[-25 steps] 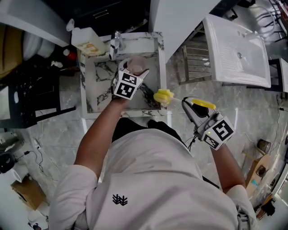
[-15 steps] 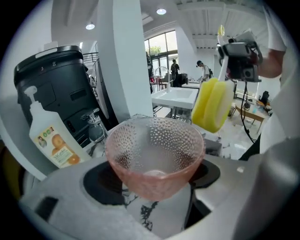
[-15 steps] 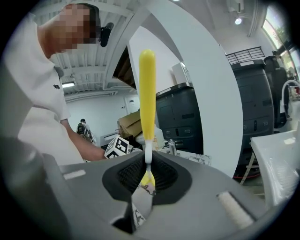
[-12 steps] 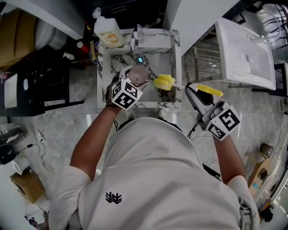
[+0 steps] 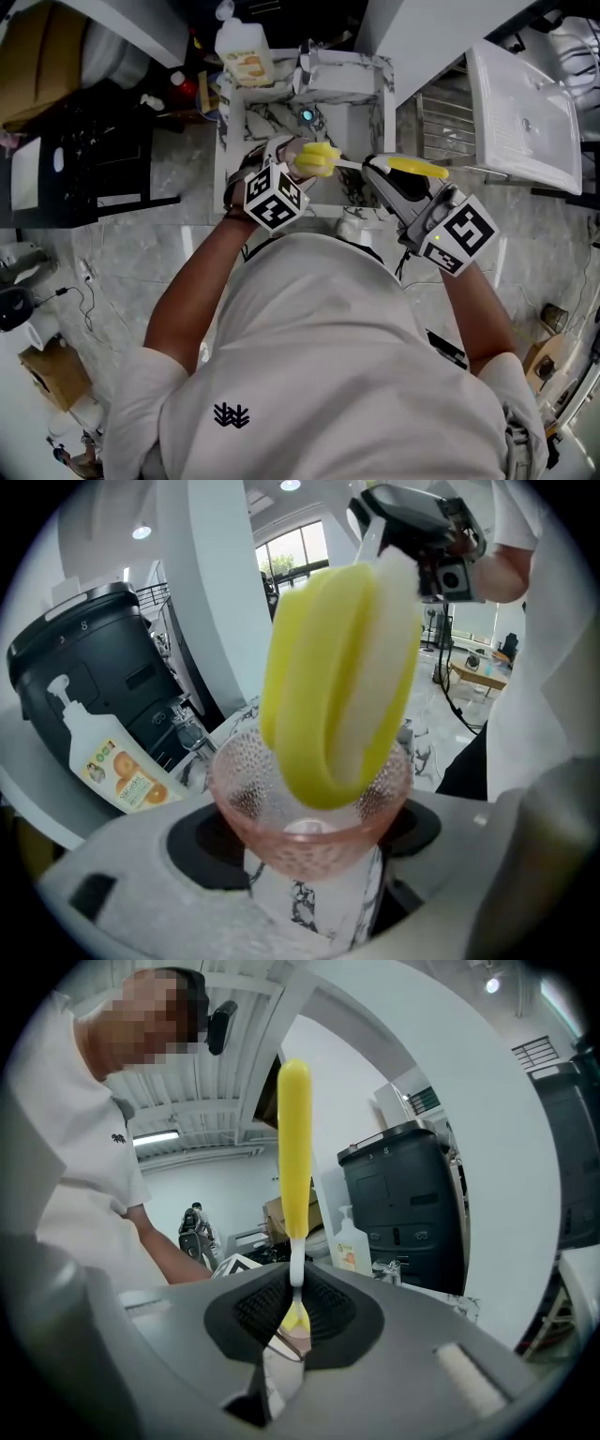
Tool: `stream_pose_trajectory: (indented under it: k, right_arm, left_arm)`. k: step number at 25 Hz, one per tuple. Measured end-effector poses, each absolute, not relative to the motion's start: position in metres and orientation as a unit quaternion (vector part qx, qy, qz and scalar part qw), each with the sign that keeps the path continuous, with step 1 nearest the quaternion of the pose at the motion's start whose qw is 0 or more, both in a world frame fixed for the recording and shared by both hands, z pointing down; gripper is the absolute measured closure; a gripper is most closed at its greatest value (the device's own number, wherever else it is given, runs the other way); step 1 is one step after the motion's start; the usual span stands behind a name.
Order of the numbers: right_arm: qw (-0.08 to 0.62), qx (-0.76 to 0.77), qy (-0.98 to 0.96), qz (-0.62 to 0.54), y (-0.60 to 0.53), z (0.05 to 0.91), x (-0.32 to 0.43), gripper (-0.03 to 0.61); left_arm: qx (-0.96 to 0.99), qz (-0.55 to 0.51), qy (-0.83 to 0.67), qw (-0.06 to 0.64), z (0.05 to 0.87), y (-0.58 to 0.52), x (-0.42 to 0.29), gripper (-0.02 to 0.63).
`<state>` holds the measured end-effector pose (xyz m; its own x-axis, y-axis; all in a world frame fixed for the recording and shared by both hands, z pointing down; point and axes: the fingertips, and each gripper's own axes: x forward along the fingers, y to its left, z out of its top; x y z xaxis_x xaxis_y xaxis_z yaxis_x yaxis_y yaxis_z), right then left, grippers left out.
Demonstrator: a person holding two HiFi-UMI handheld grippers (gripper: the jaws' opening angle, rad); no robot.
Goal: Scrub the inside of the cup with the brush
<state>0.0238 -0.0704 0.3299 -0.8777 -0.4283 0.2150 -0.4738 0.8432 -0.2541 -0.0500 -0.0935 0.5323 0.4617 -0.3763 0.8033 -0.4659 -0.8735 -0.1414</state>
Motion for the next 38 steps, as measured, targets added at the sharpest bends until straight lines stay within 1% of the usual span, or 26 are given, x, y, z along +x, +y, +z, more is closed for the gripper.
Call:
stream_pose_trajectory:
  k: [6,10,14,21,27,32,38]
  right_arm:
    - [0.115,0.199,-0.961,0.155,-0.072,0.369,-0.007,0.535]
    - [0.118,0.195,-0.956,0.183,-0.076,0.393,-0.012,0.535]
    - [0.117,0.201,-0.951,0.203,-0.083,0.404,-0.005,0.535]
    - [0.112,0.199,-0.955,0.192,-0.082,0.388,0.011,0.534]
    - [0.089,0.204,-0.959,0.175,-0.083,0.354,0.029,0.534]
    - [0.081,0.194,-0.966,0.152,-0.074,0.341,0.026,0.535]
    - [0.118,0.160,-0.971,0.130,-0.062,0.363,-0.002,0.535]
  left_arm:
    - [0.847,0.484,-0.220,0.025,0.533,-0.087,-0.045,0.235]
    - [0.841,0.498,-0.210,0.020,0.534,-0.084,-0.042,0.235]
    - [0.836,0.506,-0.209,0.031,0.539,-0.080,-0.047,0.235]
    - [0.821,0.532,-0.206,0.020,0.550,-0.075,-0.055,0.236]
    - [0.816,0.533,-0.220,0.039,0.554,-0.076,-0.066,0.235]
    - [0.815,0.533,-0.222,0.045,0.555,-0.074,-0.065,0.235]
    - [0.822,0.527,-0.213,0.040,0.550,-0.073,-0.054,0.235]
